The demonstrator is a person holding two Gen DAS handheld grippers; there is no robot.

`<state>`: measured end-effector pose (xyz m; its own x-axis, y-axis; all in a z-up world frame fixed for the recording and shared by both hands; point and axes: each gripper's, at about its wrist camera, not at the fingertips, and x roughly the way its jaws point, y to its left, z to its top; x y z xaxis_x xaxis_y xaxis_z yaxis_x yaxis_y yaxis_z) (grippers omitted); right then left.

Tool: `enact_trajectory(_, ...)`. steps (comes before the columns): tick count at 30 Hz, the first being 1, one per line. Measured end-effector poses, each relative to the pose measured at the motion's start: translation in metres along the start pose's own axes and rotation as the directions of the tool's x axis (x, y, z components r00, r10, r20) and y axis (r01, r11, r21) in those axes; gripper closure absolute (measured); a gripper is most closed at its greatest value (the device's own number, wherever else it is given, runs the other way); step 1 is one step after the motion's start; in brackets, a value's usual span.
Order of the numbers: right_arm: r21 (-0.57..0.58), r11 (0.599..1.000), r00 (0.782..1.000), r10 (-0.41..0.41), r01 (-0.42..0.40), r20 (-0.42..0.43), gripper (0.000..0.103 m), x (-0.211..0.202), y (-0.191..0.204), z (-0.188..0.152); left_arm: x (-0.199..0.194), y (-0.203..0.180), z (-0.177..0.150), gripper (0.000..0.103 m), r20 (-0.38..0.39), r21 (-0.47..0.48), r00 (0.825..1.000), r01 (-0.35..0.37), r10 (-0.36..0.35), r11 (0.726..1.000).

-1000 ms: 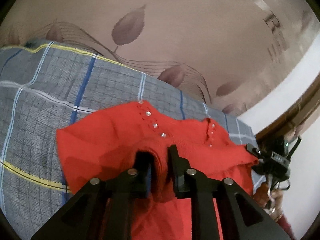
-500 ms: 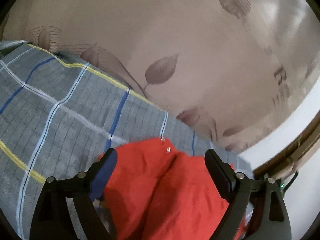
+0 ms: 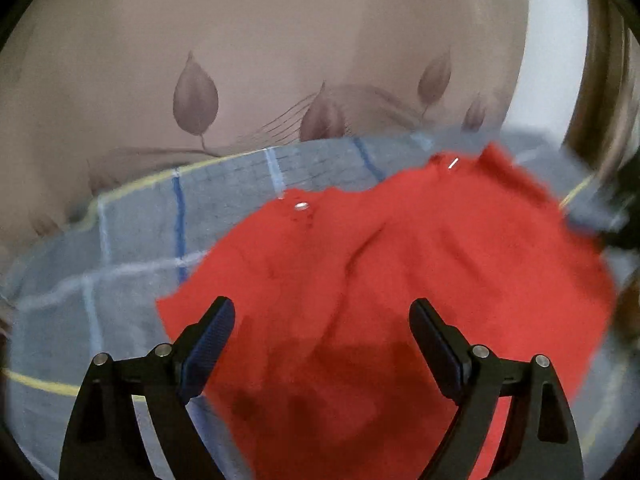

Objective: Fold small clothes
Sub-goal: 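Open both grippers and release the hem beside the collar buttons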

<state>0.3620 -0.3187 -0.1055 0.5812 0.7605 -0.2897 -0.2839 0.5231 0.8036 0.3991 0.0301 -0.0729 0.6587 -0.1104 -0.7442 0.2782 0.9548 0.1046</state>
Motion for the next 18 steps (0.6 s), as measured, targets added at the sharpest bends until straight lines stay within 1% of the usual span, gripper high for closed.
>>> enact_trajectory(1, -0.01, 1.0, 1.0, -0.007, 0.007, 0.003, 0.034, 0.0, 0.001, -0.001, 0.003, 0.0, 0.0, 0.015, -0.009, 0.014, 1.0, -0.029, 0.03, 0.999)
enact_trajectory(2, -0.01, 1.0, 1.0, -0.012, 0.012, -0.002, 0.034, 0.003, 0.002, -0.001, 0.011, 0.001, 0.001, 0.016, -0.032, 0.02, 0.996, -0.077, 0.077, 0.997)
enact_trajectory(3, -0.008, 1.0, 1.0, -0.013, 0.013, -0.006, 0.034, 0.002, 0.001, -0.001, 0.013, 0.007, 0.0, 0.018, -0.039, 0.007, 0.994, -0.1, 0.1, 0.995)
enact_trajectory(4, -0.008, 1.0, 1.0, -0.015, 0.015, -0.005, 0.034, 0.002, 0.0, -0.001, 0.015, 0.015, 0.0, 0.02, -0.042, -0.028, 0.991, -0.129, 0.128, 0.991)
enact_trajectory(5, -0.005, 1.0, 1.0, -0.015, 0.015, 0.0, 0.034, 0.001, -0.001, -0.001, 0.017, 0.029, 0.0, 0.022, -0.045, -0.088, 0.987, -0.156, 0.153, 0.984)
enact_trajectory(6, 0.002, 1.0, 1.0, -0.015, 0.015, 0.008, 0.033, 0.0, -0.003, -0.001, 0.019, 0.045, 0.0, 0.022, -0.052, -0.165, 0.982, -0.188, 0.182, 0.968)
enact_trajectory(7, 0.013, 1.0, 1.0, -0.016, 0.016, 0.016, 0.032, -0.002, -0.005, 0.0, 0.018, 0.058, -0.003, 0.022, -0.06, -0.213, 0.978, -0.207, 0.199, 0.955)
enact_trajectory(8, 0.024, 1.0, 1.0, -0.018, 0.017, 0.023, 0.031, -0.003, -0.008, 0.0, 0.021, 0.078, -0.008, 0.022, -0.083, -0.293, 0.976, -0.219, 0.203, 0.931)
enact_trajectory(10, 0.055, 0.998, 0.999, -0.024, 0.022, 0.046, 0.031, -0.008, -0.015, 0.0, 0.024, 0.096, -0.016, 0.022, -0.096, -0.364, 0.981, -0.19, 0.166, 0.912)
enact_trajectory(13, 0.077, 0.996, 0.994, -0.052, 0.045, 0.093, 0.029, -0.015, -0.018, 0.0, 0.013, 0.093, -0.023, 0.022, -0.072, -0.339, 0.965, -0.26, 0.25, 0.904)
enact_trajectory(14, 0.072, 0.996, 0.992, -0.059, 0.052, 0.108, 0.029, -0.018, -0.016, 0.0, 0.01, 0.09, -0.024, 0.022, -0.063, -0.335, 0.968, -0.251, 0.244, 0.908)
enact_trajectory(15, 0.058, 0.996, 0.989, -0.081, 0.074, 0.123, 0.029, -0.021, -0.013, 0.0, 0.005, 0.088, -0.026, 0.022, -0.045, -0.338, 0.977, -0.211, 0.208, 0.917)
enact_trajectory(16, 0.042, 0.995, 0.987, -0.099, 0.094, 0.13, 0.029, -0.022, -0.009, 0.0, 0.003, 0.087, -0.027, 0.022, -0.033, -0.341, 0.981, -0.192, 0.193, 0.92)
enact_trajectory(18, -0.03, 0.988, 0.982, -0.147, 0.152, 0.121, 0.029, -0.021, 0.007, 0.002, -0.011, 0.079, -0.033, 0.022, 0.009, -0.342, 0.985, -0.161, 0.174, 0.926)
